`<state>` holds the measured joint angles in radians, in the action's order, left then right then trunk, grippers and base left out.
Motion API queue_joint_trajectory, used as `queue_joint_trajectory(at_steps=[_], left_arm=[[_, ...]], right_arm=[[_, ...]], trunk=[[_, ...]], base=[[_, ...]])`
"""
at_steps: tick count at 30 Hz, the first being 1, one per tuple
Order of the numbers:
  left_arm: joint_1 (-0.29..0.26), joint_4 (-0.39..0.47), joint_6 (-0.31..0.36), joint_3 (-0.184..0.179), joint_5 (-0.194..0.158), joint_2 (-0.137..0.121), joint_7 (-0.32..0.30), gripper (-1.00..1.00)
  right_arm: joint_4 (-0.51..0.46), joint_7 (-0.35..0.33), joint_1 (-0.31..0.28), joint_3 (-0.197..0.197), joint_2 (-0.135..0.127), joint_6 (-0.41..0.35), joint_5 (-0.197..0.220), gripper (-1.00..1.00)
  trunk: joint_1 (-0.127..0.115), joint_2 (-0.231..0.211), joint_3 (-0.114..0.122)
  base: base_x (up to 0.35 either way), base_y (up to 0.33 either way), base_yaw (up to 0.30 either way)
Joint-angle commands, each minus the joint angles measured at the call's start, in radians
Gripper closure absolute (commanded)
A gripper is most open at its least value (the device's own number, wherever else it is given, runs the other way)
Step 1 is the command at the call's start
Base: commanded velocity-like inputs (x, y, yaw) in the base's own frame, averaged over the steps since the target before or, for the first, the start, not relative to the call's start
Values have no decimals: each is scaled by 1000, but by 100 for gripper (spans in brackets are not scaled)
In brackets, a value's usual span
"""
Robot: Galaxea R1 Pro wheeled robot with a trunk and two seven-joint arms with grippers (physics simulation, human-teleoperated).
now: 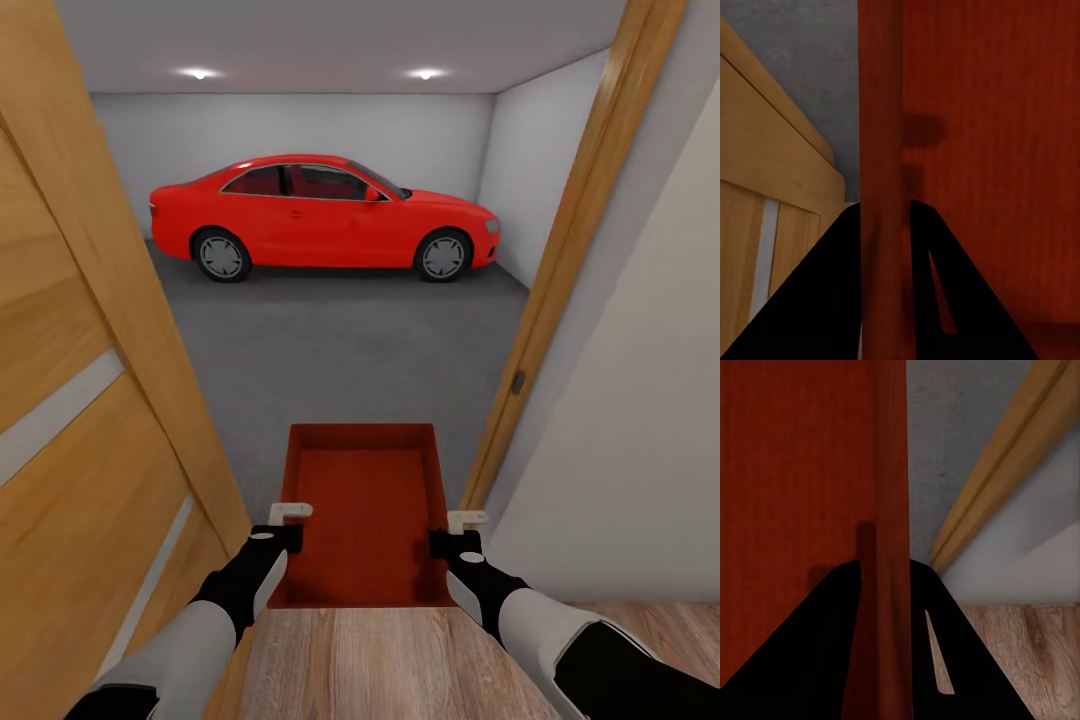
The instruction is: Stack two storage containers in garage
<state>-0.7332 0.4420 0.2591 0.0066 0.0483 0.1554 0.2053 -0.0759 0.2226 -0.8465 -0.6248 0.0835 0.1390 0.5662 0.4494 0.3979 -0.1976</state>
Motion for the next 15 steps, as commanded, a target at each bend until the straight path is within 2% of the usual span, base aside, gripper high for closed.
queue_joint_trajectory(at_steps=[1, 11, 15], left_arm=[[0, -51, 9, -13, -10, -1, 8, 100], [0, -51, 9, -13, -10, -1, 8, 100], [0, -52, 11, -12, -9, 0, 8, 100]], right_arm=[[-2, 6, -2, 13, -7, 5, -6, 100], [-2, 6, -2, 12, -6, 5, -6, 100], [-2, 6, -2, 11, -6, 5, -6, 100]], trunk=[[1, 2, -2], [1, 2, -2], [1, 2, -2]], base=[[0, 0, 0], [5, 0, 0], [213, 0, 0]])
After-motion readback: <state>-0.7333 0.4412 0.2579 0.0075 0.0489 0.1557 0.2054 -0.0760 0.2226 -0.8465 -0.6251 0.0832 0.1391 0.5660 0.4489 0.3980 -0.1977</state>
